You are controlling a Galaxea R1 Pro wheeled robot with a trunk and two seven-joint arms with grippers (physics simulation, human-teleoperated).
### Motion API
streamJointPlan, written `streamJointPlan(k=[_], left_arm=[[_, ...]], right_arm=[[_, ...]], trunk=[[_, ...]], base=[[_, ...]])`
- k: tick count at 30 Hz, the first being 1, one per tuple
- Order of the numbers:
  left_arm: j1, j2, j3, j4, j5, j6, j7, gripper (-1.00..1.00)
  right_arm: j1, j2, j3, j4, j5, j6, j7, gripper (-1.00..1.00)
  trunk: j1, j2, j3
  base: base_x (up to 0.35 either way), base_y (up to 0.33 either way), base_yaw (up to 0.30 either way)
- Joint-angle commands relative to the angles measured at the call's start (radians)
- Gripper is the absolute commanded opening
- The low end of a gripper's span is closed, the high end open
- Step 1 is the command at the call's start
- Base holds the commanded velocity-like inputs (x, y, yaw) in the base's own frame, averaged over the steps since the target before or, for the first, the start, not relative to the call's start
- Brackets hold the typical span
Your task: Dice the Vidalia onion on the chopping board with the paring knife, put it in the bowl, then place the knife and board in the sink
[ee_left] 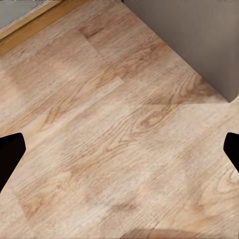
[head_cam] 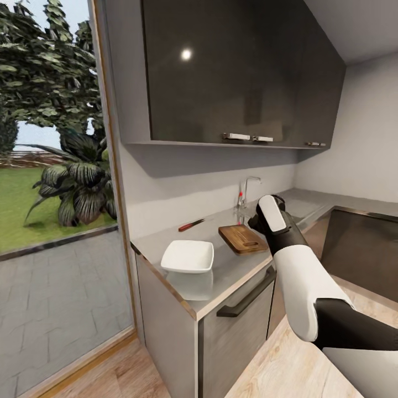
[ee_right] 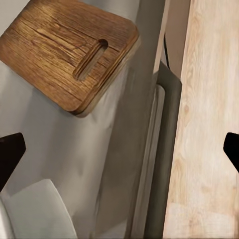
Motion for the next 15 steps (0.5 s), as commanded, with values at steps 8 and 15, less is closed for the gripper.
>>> streamJointPlan(k=[8, 15], left_arm=[[0.000, 0.000, 0.000, -0.001, 0.000, -0.001, 0.002, 1.00], [0.000, 0.000, -0.001, -0.001, 0.000, -0.001, 0.002, 1.00]], right_arm=[[-0.001, 0.003, -0.005, 0.016, -0.005, -0.028, 0.002, 1.00], [-0.001, 0.010, -0.008, 0.077, -0.037, -0.045, 0.006, 1.00]], trunk=[[0.000, -0.001, -0.001], [0.000, -0.001, -0.001]], base=[[0.118, 0.000, 0.000], [0.160, 0.000, 0.000]])
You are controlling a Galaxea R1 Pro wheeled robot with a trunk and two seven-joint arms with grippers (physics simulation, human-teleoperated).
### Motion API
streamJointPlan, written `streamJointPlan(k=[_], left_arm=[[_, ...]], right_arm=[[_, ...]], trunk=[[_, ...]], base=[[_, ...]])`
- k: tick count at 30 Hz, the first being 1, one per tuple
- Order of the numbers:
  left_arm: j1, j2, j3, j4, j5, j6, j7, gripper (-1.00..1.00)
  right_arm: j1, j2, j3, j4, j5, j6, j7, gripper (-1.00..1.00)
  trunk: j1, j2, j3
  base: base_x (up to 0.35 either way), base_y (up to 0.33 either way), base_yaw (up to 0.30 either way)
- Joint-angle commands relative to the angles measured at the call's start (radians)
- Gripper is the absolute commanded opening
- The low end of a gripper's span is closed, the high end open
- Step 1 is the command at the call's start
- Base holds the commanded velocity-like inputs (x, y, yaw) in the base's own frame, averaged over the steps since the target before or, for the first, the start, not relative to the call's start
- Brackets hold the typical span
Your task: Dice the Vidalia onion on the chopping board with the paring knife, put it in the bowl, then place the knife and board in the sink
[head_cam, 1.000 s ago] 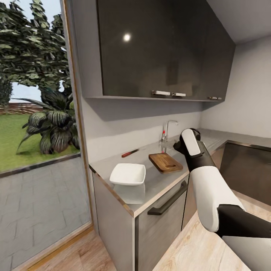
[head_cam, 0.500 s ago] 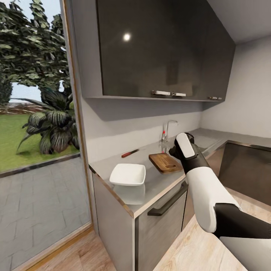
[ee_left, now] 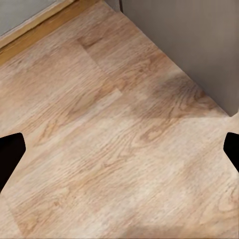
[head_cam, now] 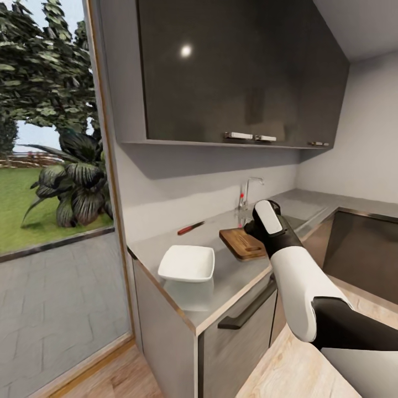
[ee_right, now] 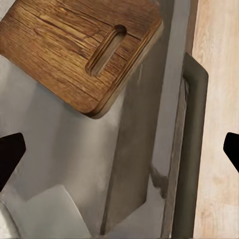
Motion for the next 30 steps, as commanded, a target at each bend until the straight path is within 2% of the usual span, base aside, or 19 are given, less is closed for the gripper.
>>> streamJointPlan(k=[1, 5, 12, 19, 26, 30], left_arm=[[0.000, 0.000, 0.000, -0.002, 0.000, -0.001, 0.002, 1.00], [0.000, 0.000, -0.001, -0.002, 0.000, -0.001, 0.002, 1.00], [0.001, -0.002, -0.001, -0.002, 0.000, -0.003, 0.003, 1.00], [0.001, -0.036, -0.005, 0.004, 0.000, -0.001, 0.004, 1.00], [0.001, -0.038, -0.005, 0.026, 0.000, -0.001, 0.002, 1.00], [0.001, -0.039, -0.006, 0.042, -0.003, -0.002, 0.002, 1.00]], right_arm=[[-0.001, 0.001, -0.003, -0.001, -0.008, 0.006, -0.005, 1.00], [-0.001, 0.000, -0.004, 0.001, -0.027, 0.003, -0.007, 1.00], [0.000, 0.000, -0.003, 0.003, -0.032, 0.002, -0.013, 1.00], [0.000, -0.001, -0.002, 0.005, -0.031, 0.002, -0.014, 1.00], [0.000, -0.003, -0.002, 0.014, -0.031, 0.002, -0.015, 1.00], [0.000, -0.003, -0.002, 0.027, -0.031, 0.002, -0.015, 1.00]], trunk=[[0.000, -0.001, -0.001], [0.000, -0.001, -0.001], [0.000, -0.001, -0.001], [0.000, -0.001, -0.001], [0.000, -0.001, -0.001], [-0.015, 0.027, 0.009]], base=[[0.165, 0.000, 0.000], [0.155, 0.000, 0.000], [0.042, 0.000, 0.000], [0.004, 0.000, 0.000], [0.000, 0.000, 0.000], [0.000, 0.000, 0.000]])
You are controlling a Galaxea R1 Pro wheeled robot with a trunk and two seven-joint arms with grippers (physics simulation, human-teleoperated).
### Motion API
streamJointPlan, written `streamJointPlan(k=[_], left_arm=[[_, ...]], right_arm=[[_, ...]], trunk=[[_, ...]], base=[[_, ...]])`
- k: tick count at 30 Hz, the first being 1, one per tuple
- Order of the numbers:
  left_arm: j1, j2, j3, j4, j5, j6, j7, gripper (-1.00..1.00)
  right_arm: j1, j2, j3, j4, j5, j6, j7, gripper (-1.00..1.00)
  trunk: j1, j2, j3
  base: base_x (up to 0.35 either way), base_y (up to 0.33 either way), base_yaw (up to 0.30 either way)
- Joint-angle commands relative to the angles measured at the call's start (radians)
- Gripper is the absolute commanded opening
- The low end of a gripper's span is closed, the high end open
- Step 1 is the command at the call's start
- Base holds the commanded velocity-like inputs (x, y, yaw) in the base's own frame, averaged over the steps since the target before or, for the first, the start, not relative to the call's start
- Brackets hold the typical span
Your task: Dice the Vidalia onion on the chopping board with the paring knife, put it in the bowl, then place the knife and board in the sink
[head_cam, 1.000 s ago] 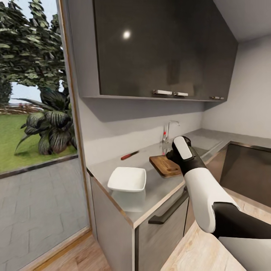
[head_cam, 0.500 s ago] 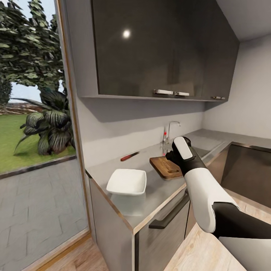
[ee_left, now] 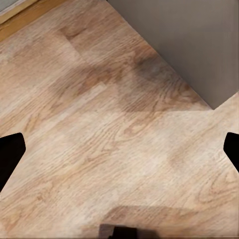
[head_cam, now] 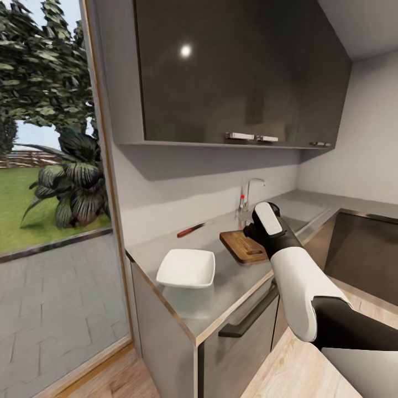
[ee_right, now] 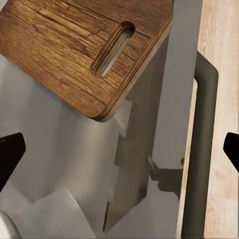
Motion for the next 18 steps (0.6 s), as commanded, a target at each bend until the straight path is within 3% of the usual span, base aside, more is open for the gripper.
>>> streamJointPlan(k=[1, 6, 11, 18], left_arm=[[0.000, 0.000, -0.001, 0.000, -0.001, -0.001, 0.003, 1.00], [0.000, -0.002, -0.009, 0.009, -0.002, -0.001, 0.000, 1.00], [0.000, -0.002, -0.045, 0.023, -0.001, -0.001, 0.002, 1.00], [0.000, -0.002, -0.052, 0.027, 0.002, 0.001, 0.004, 1.00]], right_arm=[[-0.001, 0.001, -0.003, 0.002, -0.003, 0.008, -0.005, 1.00], [-0.001, 0.001, -0.005, 0.025, -0.003, 0.008, -0.001, 1.00], [-0.001, -0.001, -0.005, 0.032, -0.003, 0.008, 0.001, 1.00], [-0.001, -0.003, -0.005, 0.033, -0.003, 0.008, 0.001, 1.00]], trunk=[[-0.004, 0.007, 0.001], [-0.023, 0.042, 0.011], [-0.042, 0.077, 0.019], [-0.069, 0.126, 0.029]], base=[[0.000, 0.000, 0.000], [0.000, 0.000, 0.000], [0.000, 0.000, 0.000], [0.000, 0.000, 0.000]])
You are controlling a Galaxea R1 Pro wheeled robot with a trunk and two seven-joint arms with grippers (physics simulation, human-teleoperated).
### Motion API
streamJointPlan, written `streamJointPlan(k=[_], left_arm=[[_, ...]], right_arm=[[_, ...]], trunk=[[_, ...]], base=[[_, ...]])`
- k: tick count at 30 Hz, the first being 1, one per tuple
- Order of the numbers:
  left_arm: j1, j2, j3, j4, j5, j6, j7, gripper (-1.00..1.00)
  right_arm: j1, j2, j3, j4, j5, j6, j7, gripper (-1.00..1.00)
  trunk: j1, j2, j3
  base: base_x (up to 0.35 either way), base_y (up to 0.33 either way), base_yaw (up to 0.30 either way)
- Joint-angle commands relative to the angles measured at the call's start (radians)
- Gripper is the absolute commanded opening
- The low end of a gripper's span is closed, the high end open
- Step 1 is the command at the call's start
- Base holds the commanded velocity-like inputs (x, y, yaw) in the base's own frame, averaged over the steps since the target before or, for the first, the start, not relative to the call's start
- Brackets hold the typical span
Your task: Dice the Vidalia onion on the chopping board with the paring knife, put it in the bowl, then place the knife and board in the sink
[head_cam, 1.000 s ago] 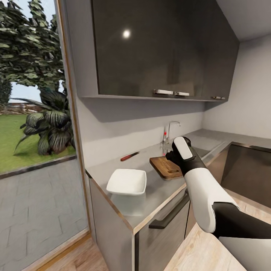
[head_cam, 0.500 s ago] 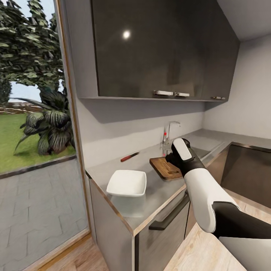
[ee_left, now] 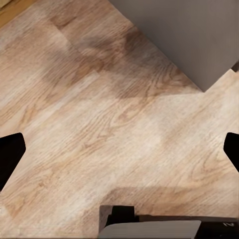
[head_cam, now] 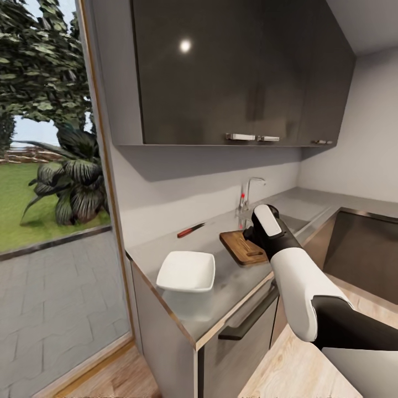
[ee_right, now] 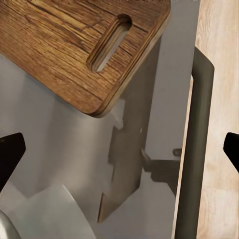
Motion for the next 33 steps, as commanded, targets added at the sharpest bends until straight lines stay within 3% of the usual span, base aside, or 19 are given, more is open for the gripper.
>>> streamJointPlan(k=[1, 9, 24, 29, 33], left_arm=[[0.000, 0.000, -0.005, -0.001, 0.000, -0.001, 0.007, 1.00], [0.000, 0.000, -0.006, -0.001, 0.000, -0.001, 0.009, 1.00], [0.000, 0.000, -0.006, -0.001, 0.000, -0.001, 0.009, 1.00], [0.000, 0.000, -0.006, -0.001, 0.000, -0.001, 0.009, 1.00], [0.000, 0.000, -0.006, -0.001, 0.000, -0.001, 0.009, 1.00]], right_arm=[[-0.001, 0.000, -0.003, -0.002, -0.003, 0.008, -0.006, 1.00], [-0.001, 0.000, -0.003, -0.003, -0.005, 0.008, -0.004, 1.00], [-0.001, -0.005, -0.010, 0.042, -0.007, 0.008, -0.004, 1.00], [-0.001, -0.032, -0.025, 0.045, -0.007, 0.008, -0.003, 1.00], [-0.001, -0.038, -0.026, 0.044, -0.009, 0.008, -0.003, 1.00]], trunk=[[-0.004, 0.007, 0.000], [-0.035, 0.063, 0.013], [-0.092, 0.168, 0.059], [-0.111, 0.203, 0.075], [-0.127, 0.231, 0.087]], base=[[0.000, 0.000, 0.000], [0.000, 0.000, 0.000], [0.000, 0.000, 0.000], [0.000, 0.000, 0.000], [0.000, 0.000, 0.000]])
